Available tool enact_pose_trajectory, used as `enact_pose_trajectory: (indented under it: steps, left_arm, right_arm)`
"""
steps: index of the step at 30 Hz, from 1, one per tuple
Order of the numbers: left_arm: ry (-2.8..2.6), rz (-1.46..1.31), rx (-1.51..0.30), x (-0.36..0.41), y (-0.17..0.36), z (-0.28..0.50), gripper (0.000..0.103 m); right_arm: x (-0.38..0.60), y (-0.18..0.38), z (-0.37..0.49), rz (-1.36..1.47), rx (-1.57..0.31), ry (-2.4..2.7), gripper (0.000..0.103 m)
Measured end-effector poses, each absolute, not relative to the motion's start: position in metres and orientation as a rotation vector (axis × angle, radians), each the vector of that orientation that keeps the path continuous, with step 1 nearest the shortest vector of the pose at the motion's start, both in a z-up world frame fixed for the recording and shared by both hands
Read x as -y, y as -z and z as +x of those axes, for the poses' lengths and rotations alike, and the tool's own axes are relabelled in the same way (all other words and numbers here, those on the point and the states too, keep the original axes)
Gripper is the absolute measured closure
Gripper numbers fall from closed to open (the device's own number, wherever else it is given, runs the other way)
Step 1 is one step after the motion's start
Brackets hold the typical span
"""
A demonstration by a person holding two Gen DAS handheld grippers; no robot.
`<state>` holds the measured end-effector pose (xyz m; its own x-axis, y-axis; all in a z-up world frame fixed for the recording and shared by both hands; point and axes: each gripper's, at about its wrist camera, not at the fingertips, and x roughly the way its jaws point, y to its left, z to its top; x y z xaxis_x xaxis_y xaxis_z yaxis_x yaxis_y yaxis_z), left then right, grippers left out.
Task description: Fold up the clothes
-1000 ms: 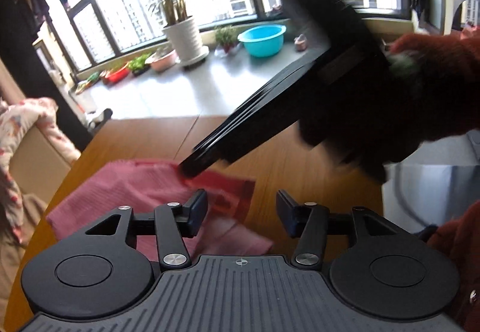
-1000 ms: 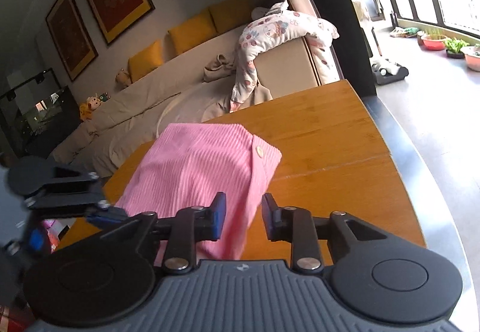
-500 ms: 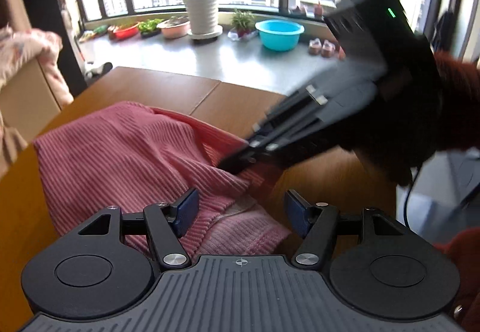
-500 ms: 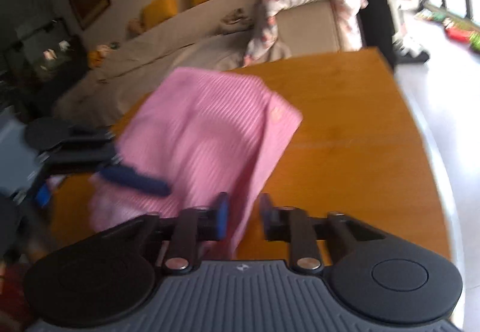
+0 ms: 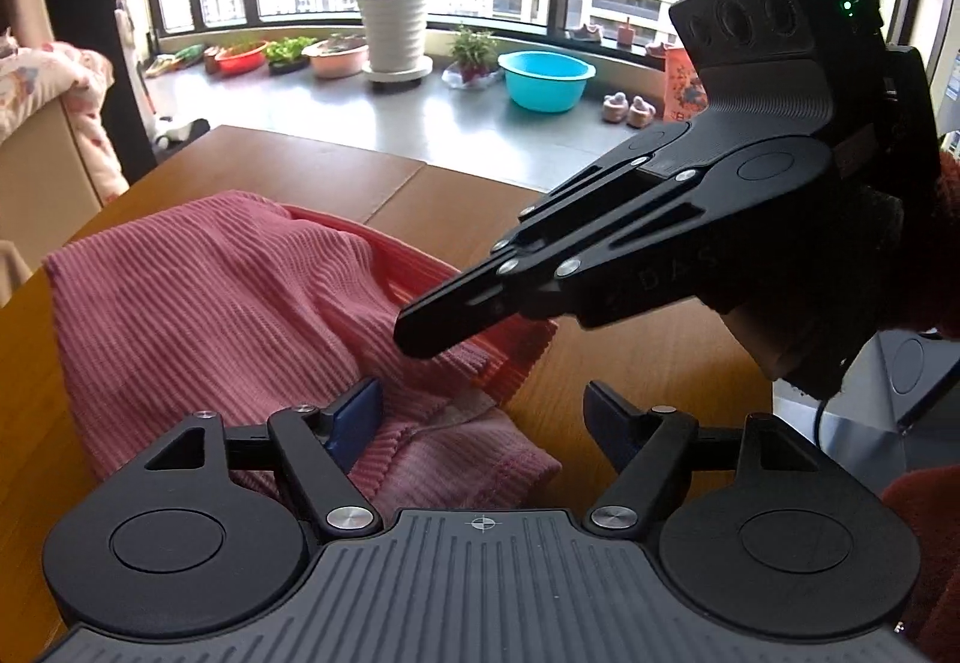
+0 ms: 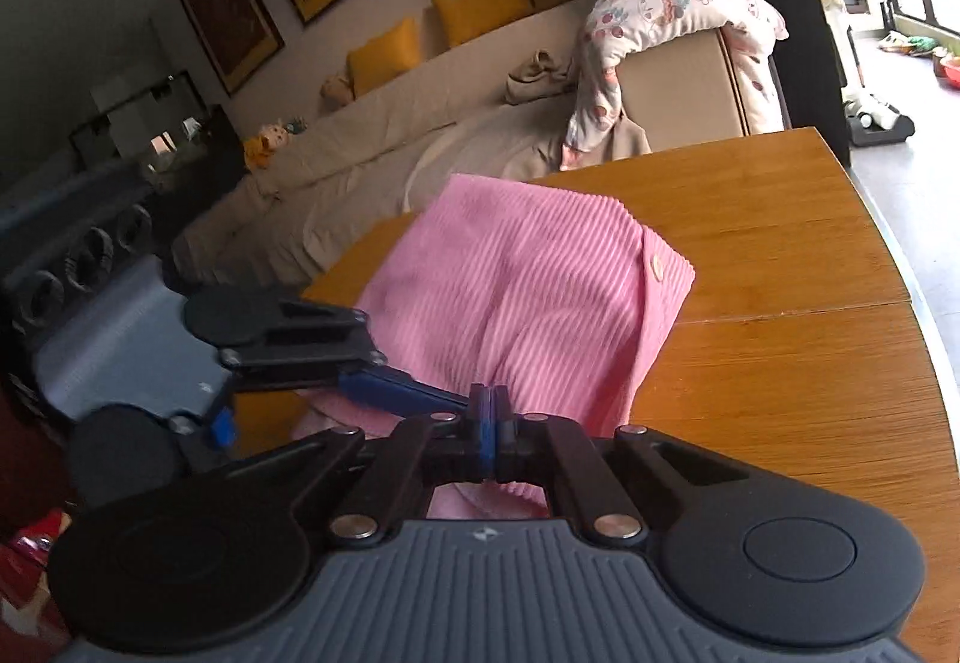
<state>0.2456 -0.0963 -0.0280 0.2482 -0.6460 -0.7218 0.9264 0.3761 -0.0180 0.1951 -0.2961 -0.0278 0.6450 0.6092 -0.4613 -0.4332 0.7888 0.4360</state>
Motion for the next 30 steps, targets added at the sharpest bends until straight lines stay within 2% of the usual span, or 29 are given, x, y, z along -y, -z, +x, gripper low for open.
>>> enact_pose_trajectory:
  steps: [3,5,7,13,18,22,27,29,30]
  left_arm:
    - [1.096,0.426,-0.701,0.088,0.018,0.246,0.020]
    - [1.077,0.374,-0.679,0.078,0.011,0.246,0.016]
    - [1.037,0.298,-0.665,0.066,0.005,0.251,0.011]
    - [0.881,0.077,-0.737,0.042,0.006,0.293,0.013]
    - [0.854,0.029,-0.777,0.031,0.016,0.304,0.016]
    - [0.848,0.019,-0.782,0.028,0.021,0.307,0.016]
    - [0.834,-0.005,-0.765,0.022,0.020,0.305,0.015]
    - [0.822,-0.014,-0.761,0.017,0.019,0.305,0.014]
    - [0.816,-0.019,-0.759,0.014,0.019,0.305,0.013]
  right_arm:
    - [0.317,0.026,0.186,0.379,-0.590,-0.537,0.094]
    - [0.331,0.028,0.181,0.436,-0.583,-0.491,0.072]
    - [0.343,0.036,0.177,0.501,-0.600,-0.470,0.072]
    - [0.315,0.045,0.184,0.469,-0.610,-0.515,0.072]
    - [0.274,0.050,0.197,0.350,-0.646,-0.557,0.068]
    - [0.272,0.052,0.206,0.394,-0.663,-0.578,0.065]
    - [0.283,0.060,0.206,0.483,-0.667,-0.622,0.051]
    - [0.290,0.059,0.203,0.496,-0.665,-0.605,0.037]
    - [0.294,0.058,0.202,0.502,-0.664,-0.594,0.034]
